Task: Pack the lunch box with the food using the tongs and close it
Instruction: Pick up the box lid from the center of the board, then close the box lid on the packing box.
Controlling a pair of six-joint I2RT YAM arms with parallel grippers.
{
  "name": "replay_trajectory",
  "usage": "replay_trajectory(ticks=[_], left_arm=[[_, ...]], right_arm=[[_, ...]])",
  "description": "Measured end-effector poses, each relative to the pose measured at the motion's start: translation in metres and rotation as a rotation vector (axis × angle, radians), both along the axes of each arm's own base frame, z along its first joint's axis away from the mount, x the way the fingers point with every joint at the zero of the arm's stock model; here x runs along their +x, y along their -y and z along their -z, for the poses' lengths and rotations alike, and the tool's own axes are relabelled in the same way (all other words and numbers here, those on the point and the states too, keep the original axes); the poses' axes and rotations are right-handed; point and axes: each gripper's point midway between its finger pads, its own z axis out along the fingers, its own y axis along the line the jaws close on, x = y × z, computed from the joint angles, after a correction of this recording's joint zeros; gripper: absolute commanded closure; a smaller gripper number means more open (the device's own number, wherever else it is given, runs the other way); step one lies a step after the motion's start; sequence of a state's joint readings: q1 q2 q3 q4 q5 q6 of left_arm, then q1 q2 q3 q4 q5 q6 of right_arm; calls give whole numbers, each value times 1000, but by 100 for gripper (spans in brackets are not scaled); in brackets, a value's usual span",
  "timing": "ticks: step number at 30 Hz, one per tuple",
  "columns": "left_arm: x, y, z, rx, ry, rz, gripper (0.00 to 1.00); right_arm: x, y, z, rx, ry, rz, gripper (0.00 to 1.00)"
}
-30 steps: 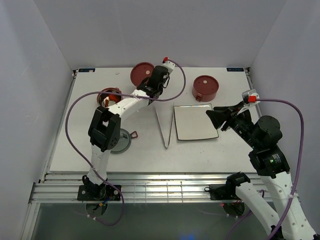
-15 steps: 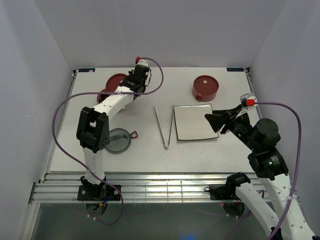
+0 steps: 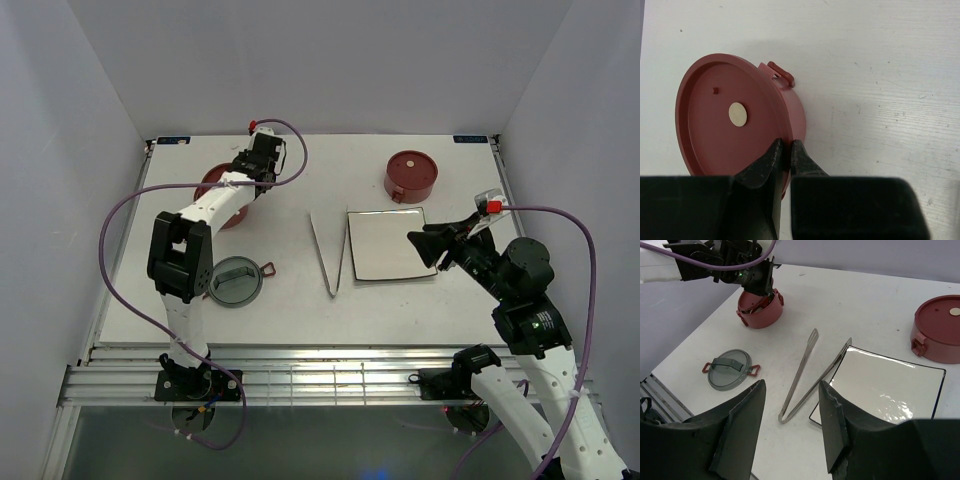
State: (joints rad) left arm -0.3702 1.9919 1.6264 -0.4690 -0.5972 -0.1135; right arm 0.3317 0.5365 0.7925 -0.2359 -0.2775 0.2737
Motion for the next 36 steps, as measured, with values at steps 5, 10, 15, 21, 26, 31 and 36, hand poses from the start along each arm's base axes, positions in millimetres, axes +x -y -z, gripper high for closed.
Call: replay_trajectory(ticks=[5,10,15,21,26,31,36], left_arm=[[-3,-3,9,6,-19,-18,95],[-8,-9,27,33,-63,-33,89],[-10,-15,34,53,-83,-47,77],[-11,-18,34,60,-82,-58,63],[-7,-19,30,78,-80,-41,63],[9,-17,23,82,-51,-33,65],[9,-20,29,84,-65,-39,69]], right_arm=[[1,1,3,-8,1,6,46],[2,1,2,-15,8,6,46],[3,2,2,-17,10,12,46],[2,3,3,-19,13,16,45],[2,4,3,-19,15,20,45],[3,4,3,-19,14,21,45],[3,4,3,-20,14,24,45]])
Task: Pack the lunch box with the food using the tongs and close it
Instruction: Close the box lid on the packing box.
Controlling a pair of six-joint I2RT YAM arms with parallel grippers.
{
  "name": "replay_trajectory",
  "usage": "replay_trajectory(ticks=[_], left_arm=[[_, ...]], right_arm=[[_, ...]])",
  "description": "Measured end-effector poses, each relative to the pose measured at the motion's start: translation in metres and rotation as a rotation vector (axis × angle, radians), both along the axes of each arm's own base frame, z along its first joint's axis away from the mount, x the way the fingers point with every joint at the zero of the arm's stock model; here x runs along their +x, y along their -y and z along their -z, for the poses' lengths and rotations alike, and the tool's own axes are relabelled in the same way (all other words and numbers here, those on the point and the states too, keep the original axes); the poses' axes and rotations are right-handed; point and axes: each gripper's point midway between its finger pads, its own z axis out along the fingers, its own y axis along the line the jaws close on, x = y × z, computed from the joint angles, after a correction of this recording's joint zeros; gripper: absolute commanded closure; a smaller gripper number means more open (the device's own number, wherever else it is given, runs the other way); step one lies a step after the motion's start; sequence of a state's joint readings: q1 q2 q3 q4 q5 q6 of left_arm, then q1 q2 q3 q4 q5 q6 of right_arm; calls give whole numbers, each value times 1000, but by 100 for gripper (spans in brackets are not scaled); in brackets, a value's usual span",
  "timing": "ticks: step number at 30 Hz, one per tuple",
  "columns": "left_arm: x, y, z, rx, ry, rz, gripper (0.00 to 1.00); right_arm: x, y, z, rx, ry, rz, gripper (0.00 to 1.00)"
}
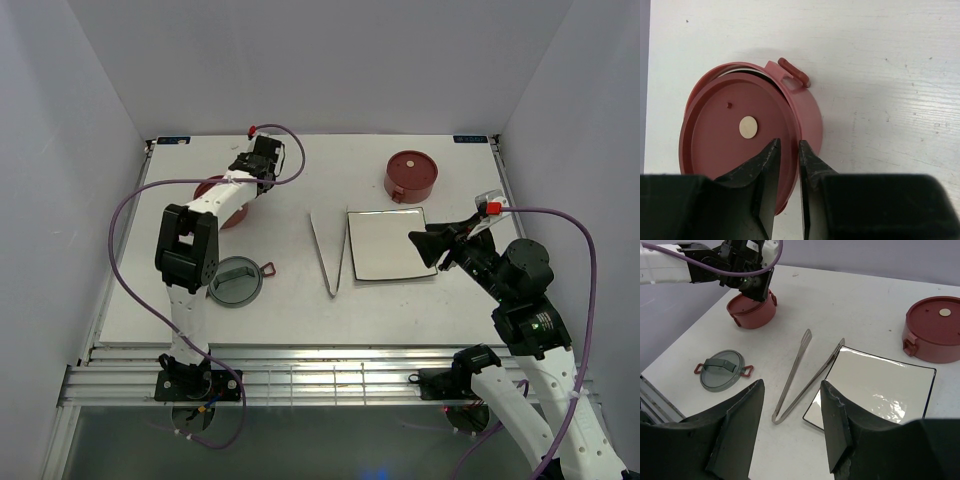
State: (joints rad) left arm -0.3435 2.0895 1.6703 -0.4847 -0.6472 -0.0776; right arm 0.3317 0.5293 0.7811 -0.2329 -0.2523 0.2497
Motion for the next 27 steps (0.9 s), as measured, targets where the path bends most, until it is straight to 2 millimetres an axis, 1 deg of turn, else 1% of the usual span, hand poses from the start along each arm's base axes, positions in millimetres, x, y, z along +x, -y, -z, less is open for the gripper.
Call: replay_trajectory(ticks=[5,7,12,16,18,22,27], left_arm=[[-3,-4,4,-8,-15,-19,70],[-4,-5,6,-15,-21,-23,74],[-4,-4,13,-23,-33,-27,78],[-2,-3,12,-30,-31,-24,84],[0,-3,12,-31,-31,-23,90],[2,-3,11,-38,-27,-23,99],[6,-2,6,-47,-15,-20,100]], right_arm=[[0,0,0,0,1,3,45],[0,0,0,0,1,3,45],[1,2,1,-3,4,12,45],[1,3,2,-4,4,16,45],[1,3,2,-6,5,18,45],[2,4,2,-7,5,25,44],[3,5,4,-11,4,32,44]])
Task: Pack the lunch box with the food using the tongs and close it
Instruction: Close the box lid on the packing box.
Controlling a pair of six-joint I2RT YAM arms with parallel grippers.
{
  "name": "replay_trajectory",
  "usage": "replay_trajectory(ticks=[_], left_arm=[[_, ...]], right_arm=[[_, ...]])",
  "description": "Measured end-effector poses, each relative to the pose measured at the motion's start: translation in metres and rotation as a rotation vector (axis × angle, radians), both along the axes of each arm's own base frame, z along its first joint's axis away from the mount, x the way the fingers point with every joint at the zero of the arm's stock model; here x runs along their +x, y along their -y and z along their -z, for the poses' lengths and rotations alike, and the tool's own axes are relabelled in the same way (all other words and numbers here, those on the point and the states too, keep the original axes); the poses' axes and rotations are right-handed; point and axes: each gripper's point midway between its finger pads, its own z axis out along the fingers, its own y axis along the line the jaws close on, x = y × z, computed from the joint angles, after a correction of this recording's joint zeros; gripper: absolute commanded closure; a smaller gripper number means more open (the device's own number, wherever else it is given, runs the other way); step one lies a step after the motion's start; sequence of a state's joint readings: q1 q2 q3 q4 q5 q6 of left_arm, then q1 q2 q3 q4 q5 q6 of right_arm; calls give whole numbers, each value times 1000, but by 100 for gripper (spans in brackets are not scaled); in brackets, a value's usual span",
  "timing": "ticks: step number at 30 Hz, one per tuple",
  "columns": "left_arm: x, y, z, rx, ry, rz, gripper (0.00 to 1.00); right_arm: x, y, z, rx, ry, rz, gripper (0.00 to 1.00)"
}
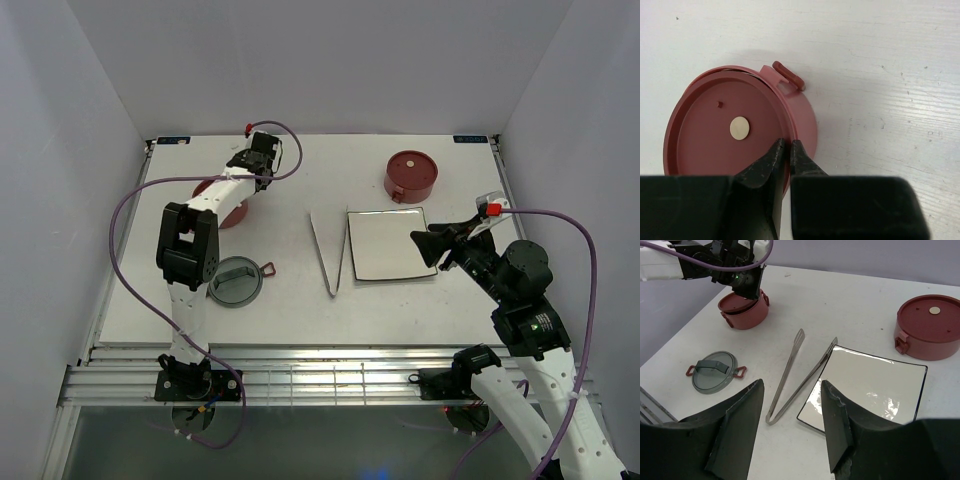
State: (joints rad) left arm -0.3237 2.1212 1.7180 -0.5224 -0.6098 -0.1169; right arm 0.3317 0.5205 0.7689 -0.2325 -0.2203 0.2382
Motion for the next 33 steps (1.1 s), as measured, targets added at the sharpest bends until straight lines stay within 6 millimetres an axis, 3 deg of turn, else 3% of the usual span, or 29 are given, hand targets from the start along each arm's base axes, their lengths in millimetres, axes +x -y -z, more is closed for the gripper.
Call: replay_trajectory(ticks=[14,26,33], left_arm=[[9,1,0,4,46,8,100],[6,-5,3,23,62,-7,68],[5,-3,-26,-13,77,-12,77]], right_arm=[[1,1,0,-3,1,4,44],[1,1,1,-4,1,5,44],[1,1,1,-5,2,4,44]])
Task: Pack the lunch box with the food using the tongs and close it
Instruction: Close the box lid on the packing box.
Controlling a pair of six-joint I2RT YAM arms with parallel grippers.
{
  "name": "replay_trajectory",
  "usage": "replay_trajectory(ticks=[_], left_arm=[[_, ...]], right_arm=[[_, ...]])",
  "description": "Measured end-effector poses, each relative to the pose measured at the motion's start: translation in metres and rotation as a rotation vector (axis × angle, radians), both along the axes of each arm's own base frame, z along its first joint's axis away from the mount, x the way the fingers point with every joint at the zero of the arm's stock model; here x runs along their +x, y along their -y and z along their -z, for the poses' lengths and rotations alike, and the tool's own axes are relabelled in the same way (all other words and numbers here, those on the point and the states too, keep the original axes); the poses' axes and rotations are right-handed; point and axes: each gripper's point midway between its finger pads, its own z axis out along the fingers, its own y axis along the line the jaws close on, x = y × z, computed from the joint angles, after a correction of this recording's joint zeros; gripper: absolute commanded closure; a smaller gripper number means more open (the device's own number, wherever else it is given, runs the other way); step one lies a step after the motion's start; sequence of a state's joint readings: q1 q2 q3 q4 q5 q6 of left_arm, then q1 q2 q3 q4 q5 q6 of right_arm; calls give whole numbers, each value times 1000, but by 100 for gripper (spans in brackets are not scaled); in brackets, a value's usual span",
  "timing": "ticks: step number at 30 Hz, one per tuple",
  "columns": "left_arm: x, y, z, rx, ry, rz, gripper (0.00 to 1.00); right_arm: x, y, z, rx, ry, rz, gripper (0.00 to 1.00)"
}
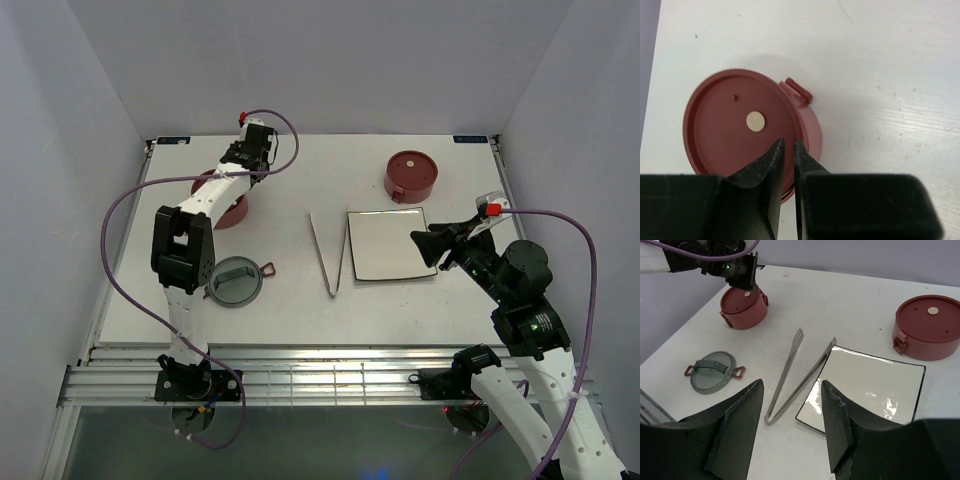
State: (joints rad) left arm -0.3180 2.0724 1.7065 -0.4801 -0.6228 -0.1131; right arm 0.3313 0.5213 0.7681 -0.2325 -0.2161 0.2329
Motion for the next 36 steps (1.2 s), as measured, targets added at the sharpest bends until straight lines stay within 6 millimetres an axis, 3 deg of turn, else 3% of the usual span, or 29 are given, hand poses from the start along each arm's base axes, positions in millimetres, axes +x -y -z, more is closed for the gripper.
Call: replay_trajectory(ticks=[4,7,11,16,23,27,36], left_arm=[[14,-6,-34,-50,58,-28,79],[20,-27,-46,-94,81,-78,81],[18,-72,-33,-143,44,-164,84],[26,-106,-7,-181,-6,-216,85],[20,-93,34,-181,-94,-216,86],[15,-86,43,-195,-105,-230,86],[11,-86,40,-214,-100,-252,84]], right_arm=[[0,0,0,0,0,0,44],[-1,0,-1,1,3,0,44],[-1,0,2,0,1,-1,44],[0,0,4,-1,-3,-1,44],[0,0,4,-1,-3,0,44],[-1,0,3,0,0,-1,44],[-3,1,1,3,12,0,44]])
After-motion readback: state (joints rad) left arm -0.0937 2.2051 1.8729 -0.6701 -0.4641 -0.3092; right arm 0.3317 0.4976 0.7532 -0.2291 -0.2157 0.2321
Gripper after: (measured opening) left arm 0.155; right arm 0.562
